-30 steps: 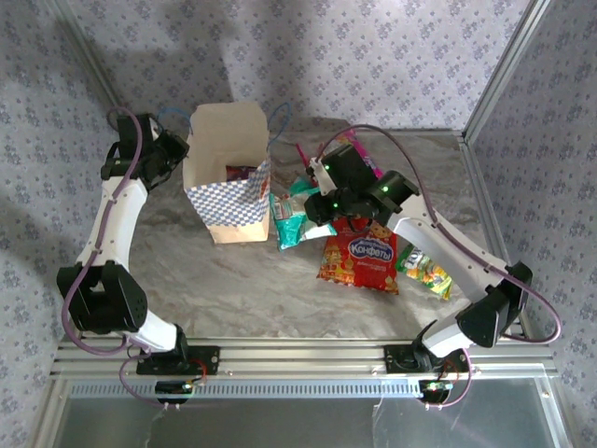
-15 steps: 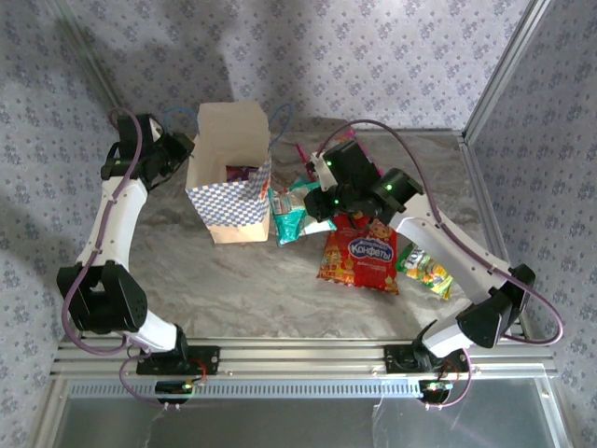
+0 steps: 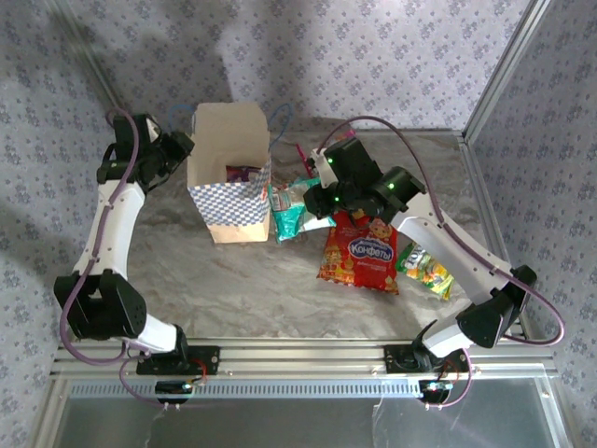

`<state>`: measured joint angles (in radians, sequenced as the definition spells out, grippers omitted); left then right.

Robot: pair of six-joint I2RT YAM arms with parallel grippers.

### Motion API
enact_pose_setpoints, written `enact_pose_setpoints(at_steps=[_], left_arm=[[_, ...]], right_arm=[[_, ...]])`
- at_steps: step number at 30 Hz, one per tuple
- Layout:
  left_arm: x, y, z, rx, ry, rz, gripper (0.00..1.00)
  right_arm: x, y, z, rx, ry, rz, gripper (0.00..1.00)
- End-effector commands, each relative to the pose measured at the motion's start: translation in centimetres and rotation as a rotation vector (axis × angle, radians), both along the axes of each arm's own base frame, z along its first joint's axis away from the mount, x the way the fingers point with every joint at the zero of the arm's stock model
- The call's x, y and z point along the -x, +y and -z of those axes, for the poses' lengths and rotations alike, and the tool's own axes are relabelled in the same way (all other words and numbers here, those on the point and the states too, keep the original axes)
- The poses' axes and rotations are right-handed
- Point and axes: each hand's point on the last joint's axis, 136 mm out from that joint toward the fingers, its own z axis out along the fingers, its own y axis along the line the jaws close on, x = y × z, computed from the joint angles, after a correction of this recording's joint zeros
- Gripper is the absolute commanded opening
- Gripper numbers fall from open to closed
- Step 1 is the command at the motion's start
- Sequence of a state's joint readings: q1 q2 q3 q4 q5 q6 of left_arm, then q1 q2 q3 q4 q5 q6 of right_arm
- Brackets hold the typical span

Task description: Place the snacks into the paper bag

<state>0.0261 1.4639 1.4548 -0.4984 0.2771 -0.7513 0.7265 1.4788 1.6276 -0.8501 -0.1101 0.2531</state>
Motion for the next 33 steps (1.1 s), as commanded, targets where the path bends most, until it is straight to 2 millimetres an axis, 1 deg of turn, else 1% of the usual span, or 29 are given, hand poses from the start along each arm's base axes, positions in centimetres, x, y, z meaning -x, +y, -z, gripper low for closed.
enact_pose_setpoints(at_steps=[1,6,10,19,27,33], left_arm=[[0.6,-0.1,-1.6,-0.012,-0.026,0.025,0.37],[0.5,-0.2,-0.4,-0.011,0.011,0.029,0.38],[0.2,-0.3,-0.1,-0.012,0.018,0.037,0.38],[-0.1,-0.3,0.3,-0.007,0.027,0.037,0.38],[-0.4,-0.4,0.7,-0.01,0.038,0.043,0.32],[-0.5,-0.4,1.4,-0.02,0.054,0.049,0.27]], right_arm=[[0.0,0.1,-3.4,-0.047,-0.082,-0.011,0.0],[-0.1,0.5,-4.8,-0.074,-0.116,-0.023,0.0],[-0.3,1.2,-6.3,-0.106,-0.148,-0.035,0.0],[-0.4,3.3,-8.4,-0.146,-0.188,-0.083,0.0],[-1.5,5.1,-10.1,-0.196,-0.208,-0.091,0.0],[-2.5,7.0,-11.6,-0.248,-0.218,-0.107,0.0]])
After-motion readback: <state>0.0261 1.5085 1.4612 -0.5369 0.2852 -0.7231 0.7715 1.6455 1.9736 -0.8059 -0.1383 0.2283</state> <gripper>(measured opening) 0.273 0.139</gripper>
